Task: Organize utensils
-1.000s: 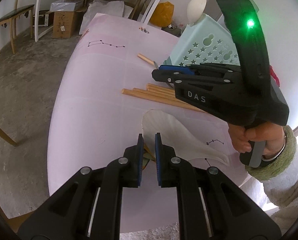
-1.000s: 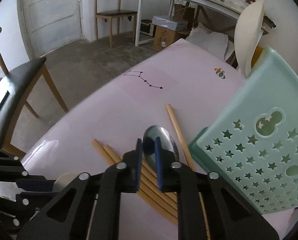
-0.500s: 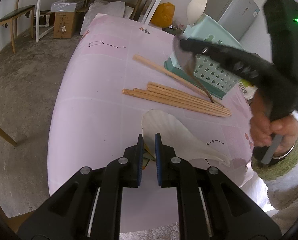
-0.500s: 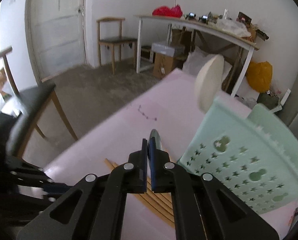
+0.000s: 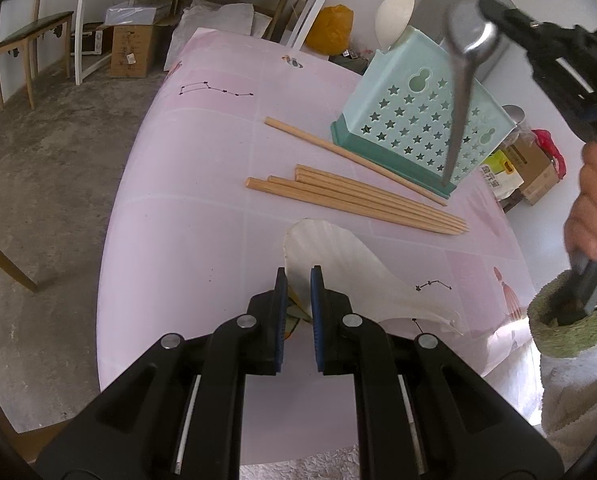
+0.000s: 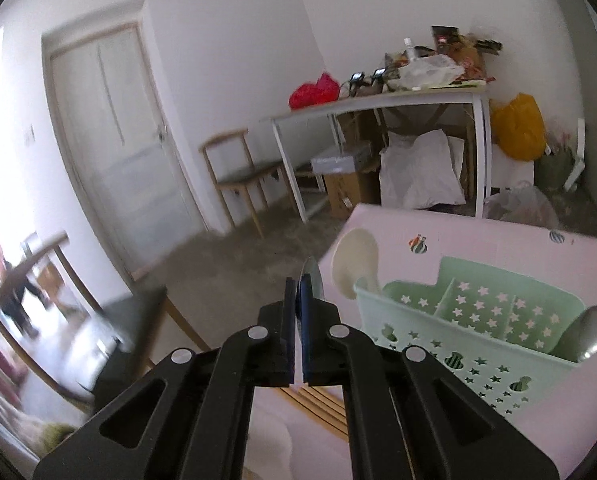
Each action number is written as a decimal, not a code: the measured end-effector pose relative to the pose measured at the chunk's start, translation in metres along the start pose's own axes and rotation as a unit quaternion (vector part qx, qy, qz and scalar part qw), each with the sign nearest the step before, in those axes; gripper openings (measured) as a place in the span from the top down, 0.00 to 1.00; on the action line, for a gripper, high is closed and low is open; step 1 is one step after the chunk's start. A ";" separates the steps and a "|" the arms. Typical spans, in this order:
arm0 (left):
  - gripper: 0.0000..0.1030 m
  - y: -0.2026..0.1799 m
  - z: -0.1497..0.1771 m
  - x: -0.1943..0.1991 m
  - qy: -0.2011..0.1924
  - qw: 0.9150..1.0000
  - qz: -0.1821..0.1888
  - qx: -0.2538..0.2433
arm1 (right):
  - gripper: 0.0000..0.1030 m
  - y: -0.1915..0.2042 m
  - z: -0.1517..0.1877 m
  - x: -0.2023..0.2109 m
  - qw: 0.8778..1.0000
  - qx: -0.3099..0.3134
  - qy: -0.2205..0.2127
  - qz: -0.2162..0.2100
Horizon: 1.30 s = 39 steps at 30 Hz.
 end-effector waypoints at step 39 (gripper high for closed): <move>0.92 -0.001 -0.005 0.011 -0.024 1.000 -0.015 -0.003 | 0.98 -0.044 -0.018 0.143 0.979 -0.091 -0.180 0.038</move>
Point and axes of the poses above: each gripper's, at about its wrist camera, not at the fingertips, and x roughly against the way its jaws point, y to its left, z to its underside, the point moved 9 cm from there along -x, roughly the way its jaws point, and after that the axes turned 14 degrees about -z, right-handed, at the moved point
